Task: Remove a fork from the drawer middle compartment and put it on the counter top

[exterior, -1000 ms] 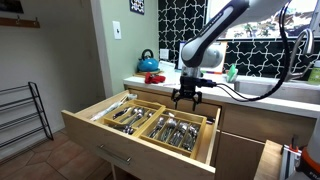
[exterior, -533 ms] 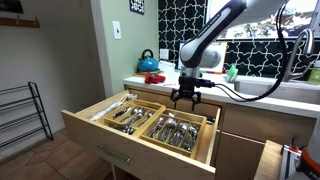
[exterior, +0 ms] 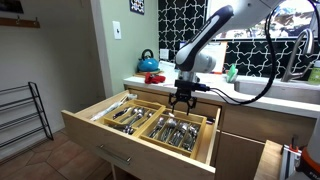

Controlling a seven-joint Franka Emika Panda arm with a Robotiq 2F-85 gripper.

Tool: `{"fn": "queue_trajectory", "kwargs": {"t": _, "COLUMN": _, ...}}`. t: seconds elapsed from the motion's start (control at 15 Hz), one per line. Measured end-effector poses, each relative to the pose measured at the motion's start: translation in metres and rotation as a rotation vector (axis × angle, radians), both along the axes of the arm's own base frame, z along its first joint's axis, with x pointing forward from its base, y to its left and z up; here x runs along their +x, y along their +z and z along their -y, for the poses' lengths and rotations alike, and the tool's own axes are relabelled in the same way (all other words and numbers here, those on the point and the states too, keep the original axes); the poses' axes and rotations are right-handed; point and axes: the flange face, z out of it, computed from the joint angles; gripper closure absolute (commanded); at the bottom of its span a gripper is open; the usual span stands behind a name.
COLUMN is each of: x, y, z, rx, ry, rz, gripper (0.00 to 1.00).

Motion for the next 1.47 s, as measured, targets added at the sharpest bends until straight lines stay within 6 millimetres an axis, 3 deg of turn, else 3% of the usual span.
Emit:
{"fn": "queue_trajectory", "kwargs": {"t": 0.2, "x": 0.009, "y": -0.015, "z": 0.003, "rx": 0.004, "ry": -0.03, "rz": 0.008, "gripper": 0.56}}
{"fn": "queue_trajectory", "kwargs": {"t": 0.33, "x": 0.017, "y": -0.026, "z": 0.003, "rx": 0.003, "ry": -0.049, "rz": 0.023, "gripper": 0.55}}
{"fn": "queue_trajectory", "kwargs": {"t": 0.4, "x": 0.021, "y": -0.032, "z": 0.002, "rx": 0.005, "ry": -0.057, "rz": 0.033, "gripper": 0.66}}
{"fn": "queue_trajectory", "kwargs": {"t": 0.6, "x": 0.031, "y": -0.051, "z": -0.004, "rx": 0.031, "ry": -0.065, "rz": 0.055, "gripper": 0.7}}
{"fn": "queue_trajectory", "kwargs": {"t": 0.8, "x": 0.041, "y": -0.069, "z": -0.012, "rx": 0.061, "ry": -0.059, "rz": 0.081, "gripper": 0.48}}
{"fn": "queue_trajectory", "kwargs": {"t": 1.47, "x": 0.062, "y": -0.108, "z": -0.024, "rx": 0.107, "ry": -0.042, "rz": 0.109, "gripper": 0.44}}
